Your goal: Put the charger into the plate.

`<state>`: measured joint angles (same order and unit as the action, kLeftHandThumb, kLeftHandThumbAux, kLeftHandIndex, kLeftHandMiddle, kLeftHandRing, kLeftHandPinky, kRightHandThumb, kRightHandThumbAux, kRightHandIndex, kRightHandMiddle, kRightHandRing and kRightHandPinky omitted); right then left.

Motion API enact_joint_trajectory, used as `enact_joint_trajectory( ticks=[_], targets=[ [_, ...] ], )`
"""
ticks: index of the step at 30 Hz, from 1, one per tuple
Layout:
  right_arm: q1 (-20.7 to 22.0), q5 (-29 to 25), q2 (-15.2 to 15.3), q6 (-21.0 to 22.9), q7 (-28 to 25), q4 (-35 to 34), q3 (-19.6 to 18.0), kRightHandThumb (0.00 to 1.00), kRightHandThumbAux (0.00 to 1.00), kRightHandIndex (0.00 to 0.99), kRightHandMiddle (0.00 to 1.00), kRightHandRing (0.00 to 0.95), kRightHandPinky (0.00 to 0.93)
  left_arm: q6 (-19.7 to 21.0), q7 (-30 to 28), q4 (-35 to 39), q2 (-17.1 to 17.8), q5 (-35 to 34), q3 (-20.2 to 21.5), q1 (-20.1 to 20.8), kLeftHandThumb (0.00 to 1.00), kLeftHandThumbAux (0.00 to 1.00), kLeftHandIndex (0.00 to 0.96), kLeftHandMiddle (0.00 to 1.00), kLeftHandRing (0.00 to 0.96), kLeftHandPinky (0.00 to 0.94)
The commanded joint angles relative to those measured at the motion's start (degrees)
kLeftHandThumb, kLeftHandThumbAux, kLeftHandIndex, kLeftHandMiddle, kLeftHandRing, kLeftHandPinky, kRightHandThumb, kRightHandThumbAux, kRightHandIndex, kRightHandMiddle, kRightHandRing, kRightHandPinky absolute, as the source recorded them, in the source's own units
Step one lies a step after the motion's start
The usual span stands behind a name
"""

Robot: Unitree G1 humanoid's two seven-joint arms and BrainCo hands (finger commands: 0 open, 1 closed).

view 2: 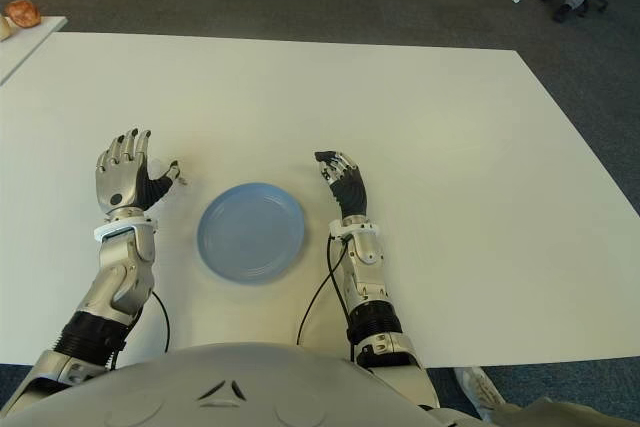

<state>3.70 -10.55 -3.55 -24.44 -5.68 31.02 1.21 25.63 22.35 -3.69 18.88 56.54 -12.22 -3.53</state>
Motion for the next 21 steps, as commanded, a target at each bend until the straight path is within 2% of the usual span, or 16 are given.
enact_joint_trajectory(
  ticks=[1,21],
  targets=[
    [-3.97,-0.02,-2.96,3.14,0.34,4.13,-0.33,0.000,0.679,0.356,0.341,0.245,0.134,-0.85,-0.92,-2.18,1.05,-1.57,0.46,0.46,0.179,0.376,0.000,0.000,0.000,0.000],
    [-4.02,0.14,-2.89,3.85,0.92,3.68,-0.40,0.000,0.663,0.357,0.340,0.238,0.143,-1.92,-0.47,-8.06,1.58,-4.73,0.04,1.48,0.175,0.361,0.000,0.000,0.000,0.000]
  ],
)
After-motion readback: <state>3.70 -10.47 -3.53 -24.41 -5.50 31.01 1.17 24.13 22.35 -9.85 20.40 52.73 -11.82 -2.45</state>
